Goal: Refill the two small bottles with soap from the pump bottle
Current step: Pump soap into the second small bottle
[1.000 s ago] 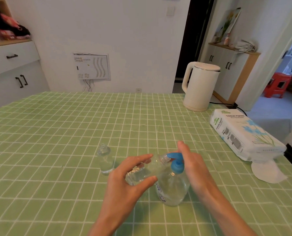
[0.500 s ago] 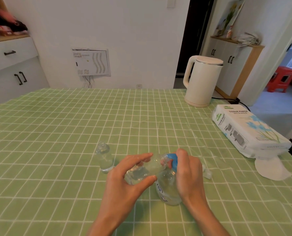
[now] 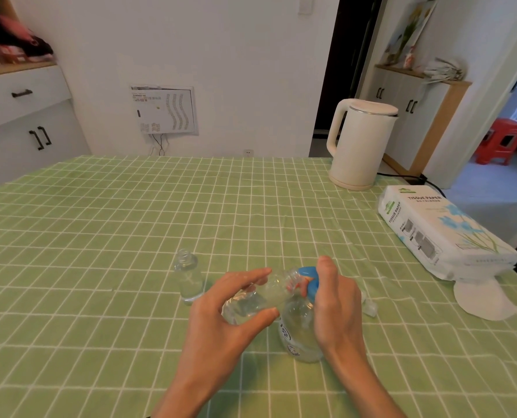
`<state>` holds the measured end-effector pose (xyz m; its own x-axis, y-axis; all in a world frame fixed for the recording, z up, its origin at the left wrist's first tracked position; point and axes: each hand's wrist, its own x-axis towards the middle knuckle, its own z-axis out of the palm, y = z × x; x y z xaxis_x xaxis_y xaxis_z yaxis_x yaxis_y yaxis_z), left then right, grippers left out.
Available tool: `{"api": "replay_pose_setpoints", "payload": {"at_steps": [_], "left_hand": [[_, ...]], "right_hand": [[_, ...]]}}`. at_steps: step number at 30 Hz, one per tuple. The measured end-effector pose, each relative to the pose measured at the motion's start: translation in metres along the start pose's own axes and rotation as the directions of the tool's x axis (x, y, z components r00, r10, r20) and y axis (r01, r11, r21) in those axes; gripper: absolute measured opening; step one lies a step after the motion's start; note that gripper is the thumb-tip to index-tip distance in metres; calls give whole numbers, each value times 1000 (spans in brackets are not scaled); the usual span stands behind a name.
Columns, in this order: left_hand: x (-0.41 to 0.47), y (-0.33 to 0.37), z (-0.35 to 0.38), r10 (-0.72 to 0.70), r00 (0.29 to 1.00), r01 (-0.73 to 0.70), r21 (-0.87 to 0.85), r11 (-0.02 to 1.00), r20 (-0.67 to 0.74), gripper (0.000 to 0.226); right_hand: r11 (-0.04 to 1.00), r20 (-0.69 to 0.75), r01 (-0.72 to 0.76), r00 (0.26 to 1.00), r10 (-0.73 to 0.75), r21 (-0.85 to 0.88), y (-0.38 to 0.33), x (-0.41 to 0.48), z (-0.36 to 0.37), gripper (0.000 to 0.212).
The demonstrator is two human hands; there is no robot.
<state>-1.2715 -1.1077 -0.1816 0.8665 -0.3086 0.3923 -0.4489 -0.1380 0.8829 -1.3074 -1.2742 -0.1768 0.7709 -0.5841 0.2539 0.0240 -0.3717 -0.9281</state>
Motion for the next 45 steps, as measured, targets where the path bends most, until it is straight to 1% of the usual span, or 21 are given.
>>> {"api": "replay_pose_setpoints", "payload": {"at_steps": [3, 4, 8, 12, 17, 19, 21, 24, 28, 30, 33, 34, 35, 40, 44, 45], "left_hand": [[0, 1, 1, -8, 1000, 8, -3, 1000, 7, 55], [0, 1, 2, -12, 1000, 12, -4, 1000, 9, 55], [-1, 0, 1, -20, 1000, 20, -2, 1000, 10, 55], [-2, 0, 1, -24, 1000, 24, -8, 1000, 6, 55], [0, 0, -1, -17, 1000, 17, -14, 1000, 9, 54], [0, 1, 0, -18, 1000, 19, -11, 1000, 10, 54], [0, 1, 0, -21, 1000, 21, -1, 1000, 11, 54], [0, 2, 0, -27, 999, 27, 0, 1000, 20, 54], [-2, 2, 1, -32, 999, 32, 5, 999, 18, 55], [-2, 1, 1, -37, 999, 37, -5, 999, 16, 55], [-2, 1, 1, -36, 999, 36, -10, 999, 14, 55], [-2, 1, 0, -36, 999, 36, -10, 999, 14, 55], [-1, 0, 0, -36, 999, 36, -9, 999, 13, 55], [-1, 1, 0, -37, 999, 38, -10, 999, 19, 54], [-2, 1, 0, -39, 999, 39, -6, 999, 22, 55], [-2, 1, 1, -38, 999, 38, -6, 999, 21, 56]], "right_hand": [[1000, 7, 25, 1000, -25, 12, 1, 2, -2, 58], [1000, 10, 29, 1000, -29, 7, 2, 3, -2, 58], [998, 21, 26, 999, -25, -49, 2, 4, -3, 72], [1000, 8, 0, 1000, 0, -6, 1, 1, -2, 71], [1000, 3, -6, 1000, 6, -13, 2, 1, -1, 74], [1000, 8, 3, 1000, -3, -9, 1, 1, -1, 68], [1000, 18, 25, 1000, -24, -14, 1, 1, -1, 58], [998, 1, 37, 999, -37, -43, 1, 3, -3, 47], [998, 9, 39, 999, -39, -41, 0, 4, -3, 45], [1000, 14, 26, 1000, -26, -14, 1, 3, -3, 54], [1000, 9, -7, 1000, 7, -7, 2, 2, -2, 84], [1000, 3, -8, 1000, 8, -10, 2, 2, -1, 88], [1000, -2, -7, 1000, 7, -13, 2, 2, -1, 87], [1000, 13, 10, 1000, -10, -5, -2, 1, -3, 65], [997, 42, 35, 999, -32, -68, 0, 4, -3, 63], [997, 35, 40, 999, -38, -72, -1, 4, -3, 58]]}}
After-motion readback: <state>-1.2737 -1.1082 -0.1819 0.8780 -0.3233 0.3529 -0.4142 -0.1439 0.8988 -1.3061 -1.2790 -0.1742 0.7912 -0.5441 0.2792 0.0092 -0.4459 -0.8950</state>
